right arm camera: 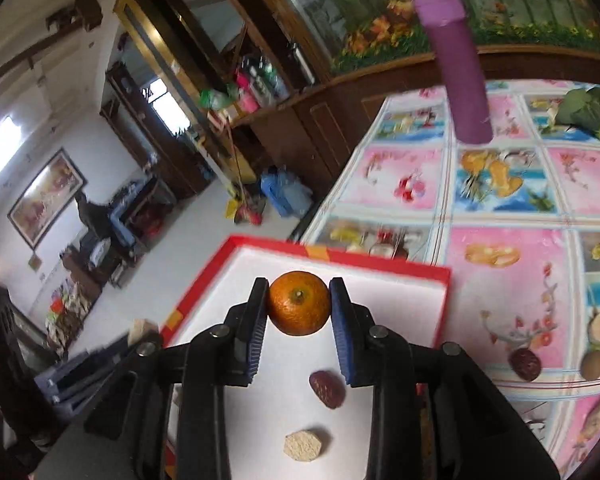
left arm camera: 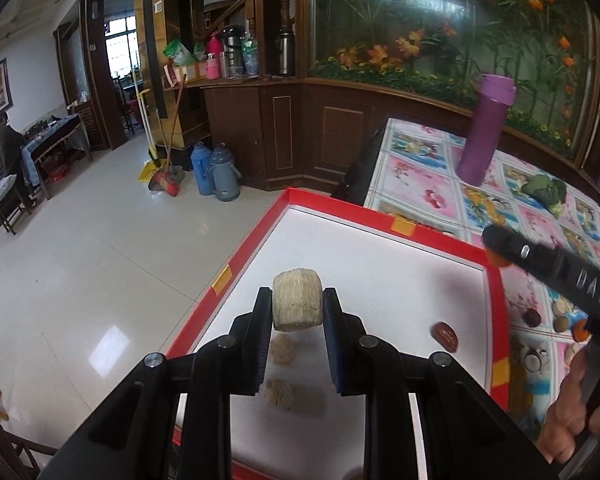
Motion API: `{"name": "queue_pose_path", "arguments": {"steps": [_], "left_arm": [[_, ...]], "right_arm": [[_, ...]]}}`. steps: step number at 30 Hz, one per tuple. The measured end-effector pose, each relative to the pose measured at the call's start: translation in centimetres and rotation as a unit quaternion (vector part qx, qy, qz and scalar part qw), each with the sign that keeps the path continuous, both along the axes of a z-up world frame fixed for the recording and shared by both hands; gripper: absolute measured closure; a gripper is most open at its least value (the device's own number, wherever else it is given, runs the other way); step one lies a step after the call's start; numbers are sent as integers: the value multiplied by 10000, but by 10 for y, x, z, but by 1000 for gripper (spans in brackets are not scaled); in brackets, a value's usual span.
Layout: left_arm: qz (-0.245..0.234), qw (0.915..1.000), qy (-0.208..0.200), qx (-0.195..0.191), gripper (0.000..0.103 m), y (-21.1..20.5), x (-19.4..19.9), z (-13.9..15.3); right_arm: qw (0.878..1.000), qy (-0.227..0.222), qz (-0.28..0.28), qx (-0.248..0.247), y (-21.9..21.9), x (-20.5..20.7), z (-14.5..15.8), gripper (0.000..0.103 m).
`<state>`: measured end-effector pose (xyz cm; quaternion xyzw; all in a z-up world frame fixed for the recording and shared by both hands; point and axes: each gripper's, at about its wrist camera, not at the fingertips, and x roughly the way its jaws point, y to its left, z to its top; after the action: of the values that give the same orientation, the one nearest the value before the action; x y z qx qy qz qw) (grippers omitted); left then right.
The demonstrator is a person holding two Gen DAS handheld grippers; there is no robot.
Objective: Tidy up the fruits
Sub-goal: 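Carry the orange into the red-rimmed tray and release while the left tool releases its cake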
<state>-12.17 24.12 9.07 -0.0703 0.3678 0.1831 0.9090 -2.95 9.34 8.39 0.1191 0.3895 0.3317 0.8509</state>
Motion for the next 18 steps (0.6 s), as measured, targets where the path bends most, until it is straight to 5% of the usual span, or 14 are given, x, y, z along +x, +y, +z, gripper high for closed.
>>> {"name": "queue_pose_path", "arguments": {"steps": [5, 18], "left_arm": [[34, 9997, 181, 182, 79, -6, 16, -16], [46, 9980, 537, 334, 79, -11, 24, -36]], "right_arm": [[9974, 19, 33, -726, 5, 9, -28, 70], [9937, 360, 144, -1049, 4, 15, -46, 70]]}}
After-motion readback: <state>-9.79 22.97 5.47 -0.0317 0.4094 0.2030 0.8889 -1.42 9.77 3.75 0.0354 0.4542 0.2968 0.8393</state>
